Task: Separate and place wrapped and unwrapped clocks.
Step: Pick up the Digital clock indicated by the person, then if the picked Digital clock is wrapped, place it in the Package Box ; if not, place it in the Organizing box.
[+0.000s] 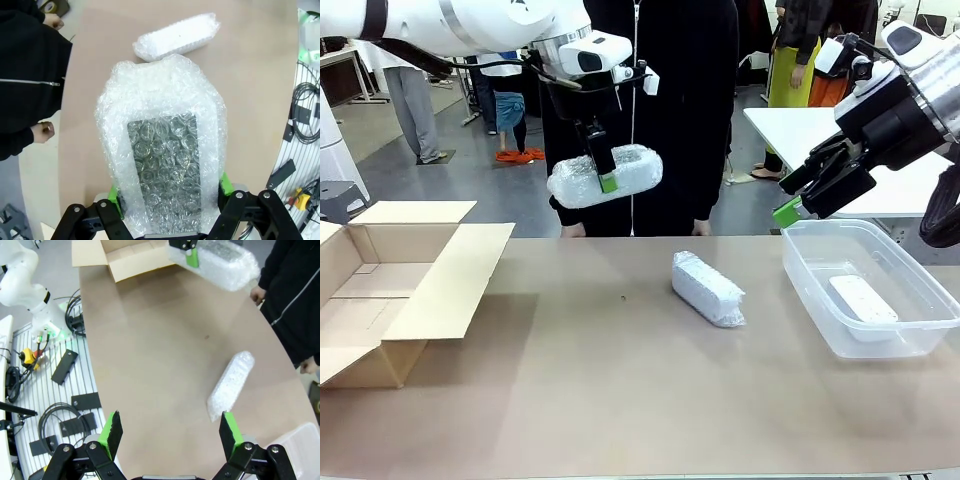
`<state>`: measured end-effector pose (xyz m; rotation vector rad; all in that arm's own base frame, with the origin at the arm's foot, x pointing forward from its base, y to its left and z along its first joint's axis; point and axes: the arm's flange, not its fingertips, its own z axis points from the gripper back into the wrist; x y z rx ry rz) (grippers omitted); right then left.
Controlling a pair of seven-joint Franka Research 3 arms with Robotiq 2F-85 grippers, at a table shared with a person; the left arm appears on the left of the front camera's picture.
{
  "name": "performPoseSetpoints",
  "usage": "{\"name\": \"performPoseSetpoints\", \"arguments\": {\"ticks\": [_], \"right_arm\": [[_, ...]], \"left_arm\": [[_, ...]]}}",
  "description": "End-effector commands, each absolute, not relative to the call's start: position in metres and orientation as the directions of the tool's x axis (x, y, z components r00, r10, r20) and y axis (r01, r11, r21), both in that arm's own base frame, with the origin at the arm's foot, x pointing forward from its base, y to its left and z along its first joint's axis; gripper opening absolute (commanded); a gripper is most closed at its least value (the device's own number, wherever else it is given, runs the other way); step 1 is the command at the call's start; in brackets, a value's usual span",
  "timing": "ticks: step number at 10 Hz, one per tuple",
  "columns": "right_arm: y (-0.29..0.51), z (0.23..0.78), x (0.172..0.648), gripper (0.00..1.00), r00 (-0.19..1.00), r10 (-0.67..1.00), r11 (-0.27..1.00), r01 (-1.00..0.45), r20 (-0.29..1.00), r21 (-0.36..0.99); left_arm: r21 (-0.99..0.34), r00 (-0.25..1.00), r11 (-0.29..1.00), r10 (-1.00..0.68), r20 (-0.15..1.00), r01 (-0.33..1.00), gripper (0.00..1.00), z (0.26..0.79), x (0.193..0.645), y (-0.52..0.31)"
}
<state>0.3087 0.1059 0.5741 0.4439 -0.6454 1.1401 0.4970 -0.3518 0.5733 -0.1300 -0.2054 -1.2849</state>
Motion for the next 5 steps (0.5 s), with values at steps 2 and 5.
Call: {"name": "performPoseSetpoints", "arguments": {"ticks": [2,5], "right_arm": [[0.1059,0.5732,0.3098,1.00,0.262,0.677,0.346,-0.938,0.687,0.017],[0.1059,0.5732,0.3098,1.00,0.262,0.677,0.346,-0.938,0.687,0.017]], "left_arm": [[0.017,0.265,0.277,-0.935,0.235,0.961,0.20,0.5810,0.5032,-0.3540],[0.017,0.265,0.277,-0.935,0.235,0.961,0.20,0.5810,0.5032,-0.3540]]}}
